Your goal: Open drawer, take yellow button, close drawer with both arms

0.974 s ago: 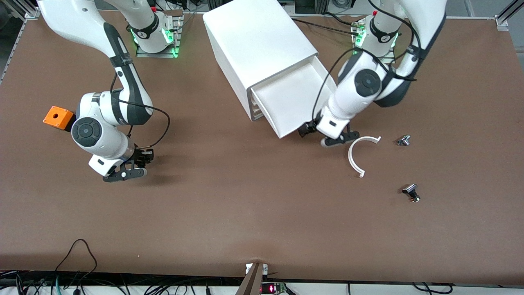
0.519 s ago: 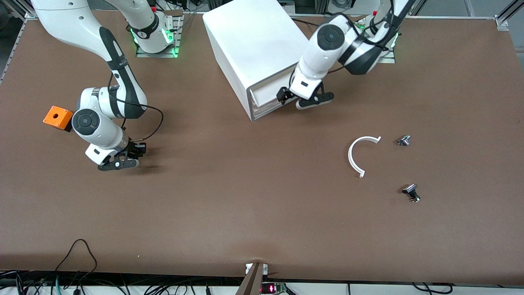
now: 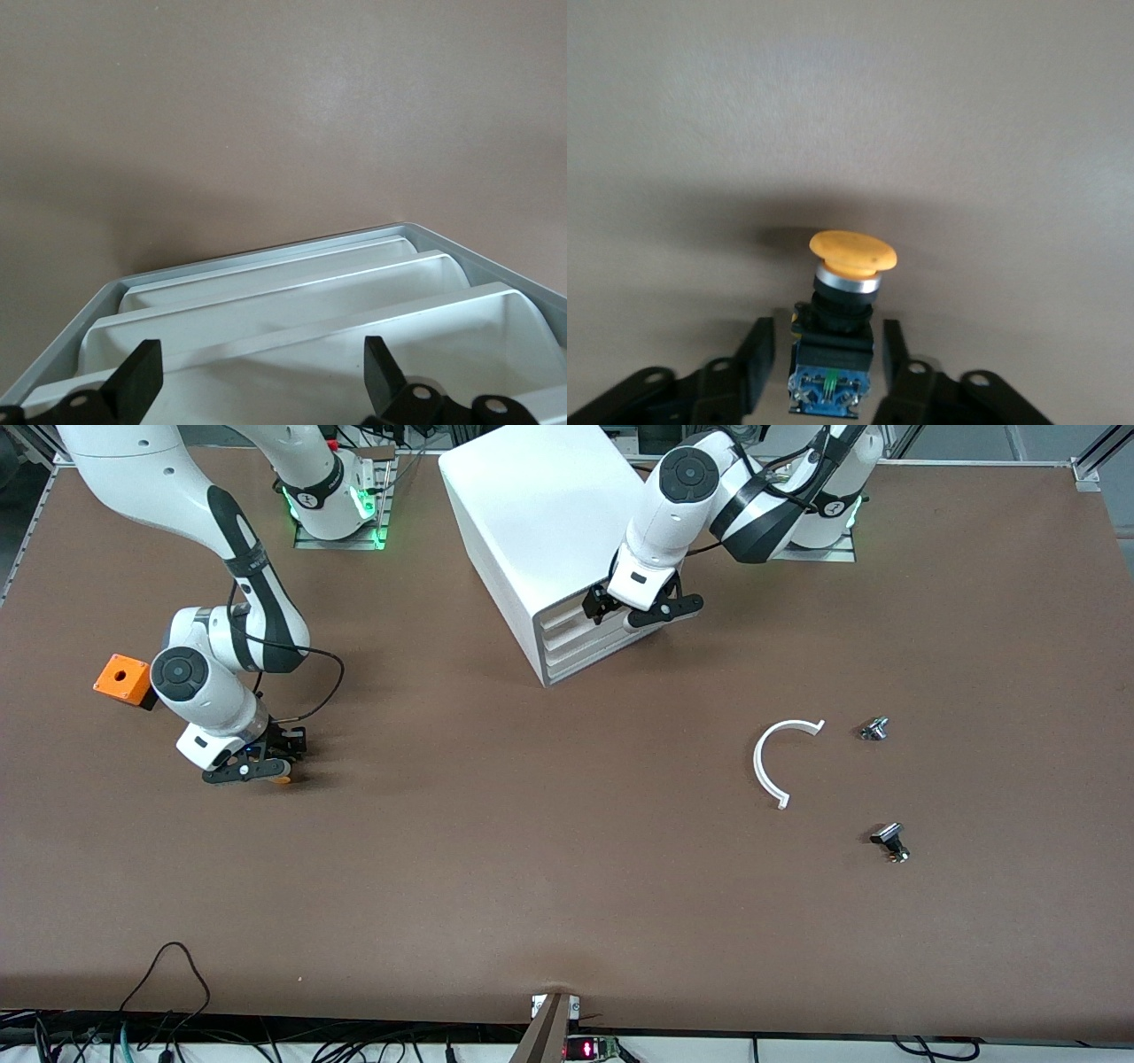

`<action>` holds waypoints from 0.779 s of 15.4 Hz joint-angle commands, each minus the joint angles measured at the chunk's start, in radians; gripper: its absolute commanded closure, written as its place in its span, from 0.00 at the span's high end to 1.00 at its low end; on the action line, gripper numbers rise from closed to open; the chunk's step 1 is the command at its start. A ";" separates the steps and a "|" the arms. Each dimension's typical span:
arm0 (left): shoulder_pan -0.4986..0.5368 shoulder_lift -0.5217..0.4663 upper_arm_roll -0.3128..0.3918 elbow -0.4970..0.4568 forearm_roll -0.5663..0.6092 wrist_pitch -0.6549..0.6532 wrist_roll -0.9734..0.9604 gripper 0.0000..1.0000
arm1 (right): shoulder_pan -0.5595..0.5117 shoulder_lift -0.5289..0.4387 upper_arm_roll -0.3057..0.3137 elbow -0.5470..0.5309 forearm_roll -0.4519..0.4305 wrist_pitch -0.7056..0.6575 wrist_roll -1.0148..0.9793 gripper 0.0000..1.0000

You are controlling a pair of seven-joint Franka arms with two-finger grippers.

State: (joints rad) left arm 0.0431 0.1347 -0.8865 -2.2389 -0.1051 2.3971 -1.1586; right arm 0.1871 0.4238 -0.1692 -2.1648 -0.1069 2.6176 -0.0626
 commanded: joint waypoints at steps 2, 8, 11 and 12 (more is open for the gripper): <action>0.087 -0.046 0.048 -0.007 -0.015 0.014 0.049 1.00 | -0.018 -0.042 0.017 0.074 -0.008 -0.128 -0.005 1.00; 0.118 -0.063 0.366 0.129 -0.002 0.031 0.463 1.00 | -0.014 -0.069 0.022 0.301 0.062 -0.364 -0.006 1.00; 0.123 -0.089 0.449 0.279 -0.002 -0.241 0.586 1.00 | -0.005 -0.068 0.020 0.478 0.140 -0.551 0.000 1.00; 0.121 -0.089 0.478 0.350 -0.002 -0.341 0.615 1.00 | -0.001 -0.069 0.023 0.515 0.163 -0.588 0.033 1.00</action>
State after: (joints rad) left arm 0.1794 0.0750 -0.4478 -2.0083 -0.1036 2.2418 -0.6030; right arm 0.1876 0.3487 -0.1564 -1.7507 0.0095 2.1316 -0.0586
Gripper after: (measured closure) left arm 0.000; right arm 0.000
